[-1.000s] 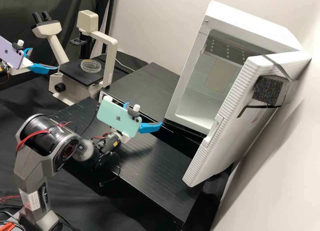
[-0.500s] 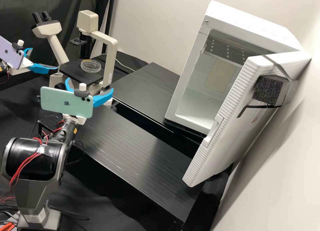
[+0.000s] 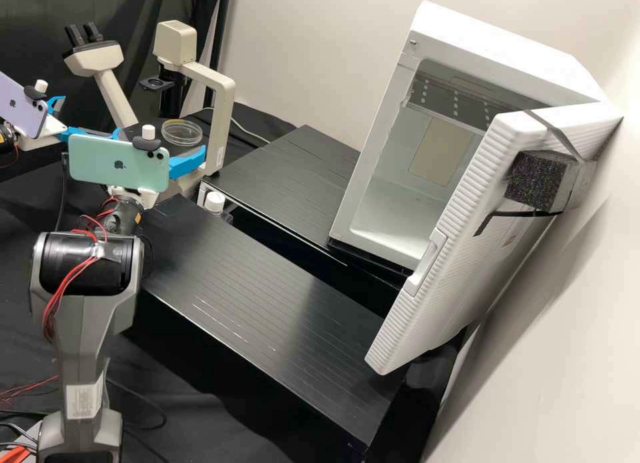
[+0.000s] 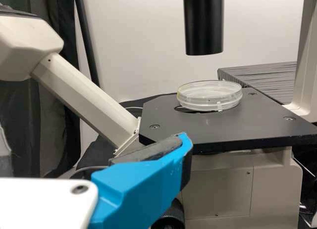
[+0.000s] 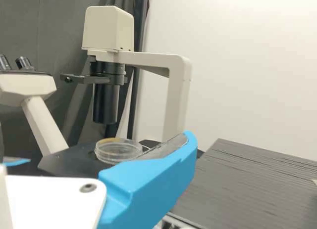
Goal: Return the petri dish to the incubator.
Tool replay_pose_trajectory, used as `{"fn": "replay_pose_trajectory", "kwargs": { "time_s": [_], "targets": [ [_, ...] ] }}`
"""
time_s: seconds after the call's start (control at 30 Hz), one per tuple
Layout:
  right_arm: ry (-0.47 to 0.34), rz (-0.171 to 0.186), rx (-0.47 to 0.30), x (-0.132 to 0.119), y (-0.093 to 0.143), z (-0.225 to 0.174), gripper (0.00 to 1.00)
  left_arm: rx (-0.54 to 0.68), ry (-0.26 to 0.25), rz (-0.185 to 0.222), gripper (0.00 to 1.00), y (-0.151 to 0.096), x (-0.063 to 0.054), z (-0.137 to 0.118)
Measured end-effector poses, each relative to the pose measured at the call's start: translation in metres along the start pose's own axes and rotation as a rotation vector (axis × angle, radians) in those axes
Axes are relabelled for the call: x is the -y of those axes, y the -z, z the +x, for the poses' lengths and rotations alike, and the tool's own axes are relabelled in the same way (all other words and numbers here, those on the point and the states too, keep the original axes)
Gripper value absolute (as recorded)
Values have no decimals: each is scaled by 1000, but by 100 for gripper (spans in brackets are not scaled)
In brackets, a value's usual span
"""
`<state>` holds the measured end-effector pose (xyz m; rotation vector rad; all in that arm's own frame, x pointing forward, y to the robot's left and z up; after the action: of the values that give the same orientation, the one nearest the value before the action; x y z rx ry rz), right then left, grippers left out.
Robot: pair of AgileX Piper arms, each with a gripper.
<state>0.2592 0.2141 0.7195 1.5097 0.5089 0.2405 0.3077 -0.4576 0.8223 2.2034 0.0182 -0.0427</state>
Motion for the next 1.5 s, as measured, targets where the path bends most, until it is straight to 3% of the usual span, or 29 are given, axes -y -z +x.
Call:
{"fn": "replay_pose_trajectory", "kwargs": {
  "time_s": [0.3,0.63,0.9,1.07,1.5],
  "targets": [
    [45,25,13,18,6,48,100,0,0,0,100,0,0,0],
    [79,15,54,40,4,91,100,0,0,0,100,0,0,0],
    [110,2,114,53,0,118,100,0,0,0,100,0,0,0],
    [109,-35,133,56,-2,135,100,0,0,0,100,0,0,0],
    [145,47,231,75,-17,158,100,0,0,0,100,0,0,0]
  ]
}}
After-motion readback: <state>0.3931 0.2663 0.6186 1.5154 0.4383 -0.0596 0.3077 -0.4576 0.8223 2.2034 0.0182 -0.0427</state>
